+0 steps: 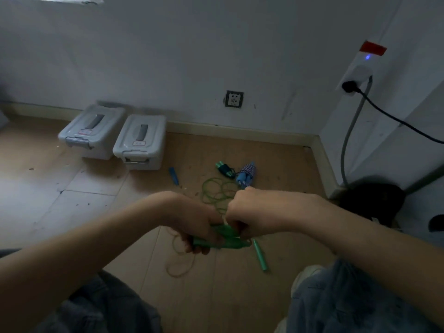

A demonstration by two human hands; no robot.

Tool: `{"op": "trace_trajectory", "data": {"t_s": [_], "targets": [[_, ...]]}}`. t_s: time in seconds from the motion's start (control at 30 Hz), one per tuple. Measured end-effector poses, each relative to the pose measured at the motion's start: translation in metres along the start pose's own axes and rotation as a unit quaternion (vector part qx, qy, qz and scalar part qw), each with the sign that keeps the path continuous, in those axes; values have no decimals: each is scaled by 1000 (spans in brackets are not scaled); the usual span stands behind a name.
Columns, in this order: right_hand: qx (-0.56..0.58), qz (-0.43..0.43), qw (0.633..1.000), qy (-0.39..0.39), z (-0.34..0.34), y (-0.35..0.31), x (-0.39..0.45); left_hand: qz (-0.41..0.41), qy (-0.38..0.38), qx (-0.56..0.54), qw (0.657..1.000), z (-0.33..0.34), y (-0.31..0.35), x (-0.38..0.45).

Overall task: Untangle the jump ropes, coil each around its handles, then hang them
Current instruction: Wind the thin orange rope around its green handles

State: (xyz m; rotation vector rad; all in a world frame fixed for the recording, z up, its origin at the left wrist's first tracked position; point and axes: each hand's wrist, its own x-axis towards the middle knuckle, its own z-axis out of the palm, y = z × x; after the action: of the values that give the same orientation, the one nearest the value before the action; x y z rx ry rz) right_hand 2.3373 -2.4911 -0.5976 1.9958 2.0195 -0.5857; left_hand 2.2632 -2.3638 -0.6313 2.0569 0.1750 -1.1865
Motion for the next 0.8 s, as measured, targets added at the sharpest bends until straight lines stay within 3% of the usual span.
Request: {"op": "trace_trajectory", "data": {"t_s": [0.2,0.3,0.37,0.43,0.53,0.57,0.7,0.8], "targets": [[236,-15,972,-5,-9,11,-8,54,-49,25,997,-2,6,-17],[394,-48,917,-41,-17,18,-18,112,-68,69,989,-4,11,-31],[479,-62,875,-25,-25,25,-28,165,-62,46,983,-8,15,-46],[574,-70,815,27,-30,30,-36,231,-26,-1,973,-15,19,-60],[745,-65,654,113,-29,30,-36,316,60,-67,944,-20,21,-72],[768,-57,622,140,-26,30,-34,329,87,-93,936,-20,22,-72],[771,4,603,203,-21,34,-24,339,202,-142,908,-17,23,-61],[791,4,573,214,-21,39,-23,328,279,-152,890,-18,22,-55]]}}
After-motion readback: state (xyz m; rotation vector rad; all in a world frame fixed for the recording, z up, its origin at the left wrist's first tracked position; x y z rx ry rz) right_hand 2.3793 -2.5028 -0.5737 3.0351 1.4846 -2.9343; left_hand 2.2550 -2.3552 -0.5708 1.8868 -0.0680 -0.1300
